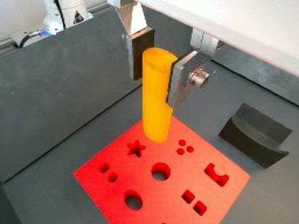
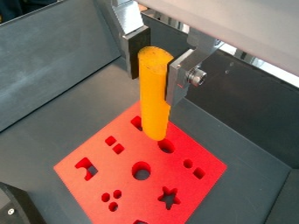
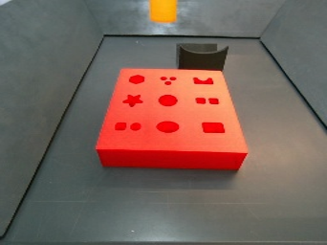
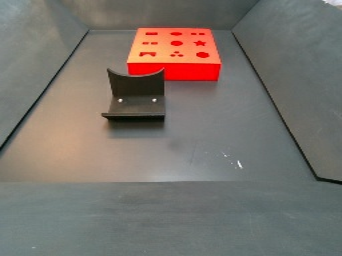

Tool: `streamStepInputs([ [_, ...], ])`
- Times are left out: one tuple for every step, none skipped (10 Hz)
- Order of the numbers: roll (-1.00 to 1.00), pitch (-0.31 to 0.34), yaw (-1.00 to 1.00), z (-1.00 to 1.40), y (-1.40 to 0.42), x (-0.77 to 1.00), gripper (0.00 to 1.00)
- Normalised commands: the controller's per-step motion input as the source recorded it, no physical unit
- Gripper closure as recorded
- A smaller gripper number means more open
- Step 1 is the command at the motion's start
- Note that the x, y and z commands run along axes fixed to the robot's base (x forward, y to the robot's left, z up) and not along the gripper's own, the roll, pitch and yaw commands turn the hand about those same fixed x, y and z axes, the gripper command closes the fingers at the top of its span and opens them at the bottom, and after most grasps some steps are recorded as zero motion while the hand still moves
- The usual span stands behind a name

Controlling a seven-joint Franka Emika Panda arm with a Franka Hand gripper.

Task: Insert the oval object.

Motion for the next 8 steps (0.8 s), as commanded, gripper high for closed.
streamStepInputs([
  [0.24,0.097,-0.13,-0.21,-0.43,0.24,1.0],
  [0.0,0.004,-0.14,-0.64,-0.41,0.73,1.0],
  [0.0,0.0,0.08,-0.77,-0.38,0.88,1.0],
  [0.0,0.0,0.13,-0.73,-0.29,0.86,1.0],
  [-0.08,0.0,0.17,-0.86,-0.17,0.84,1.0],
  [-0.14,-0.099,0.33,-0.91,-0.05,0.58,1.0],
  [-0.07,-0.091,0.51,-0.82,-0.13,0.39,1.0],
  [0.11,-0.063,0.48,-0.69,-0.21,0.31,1.0],
])
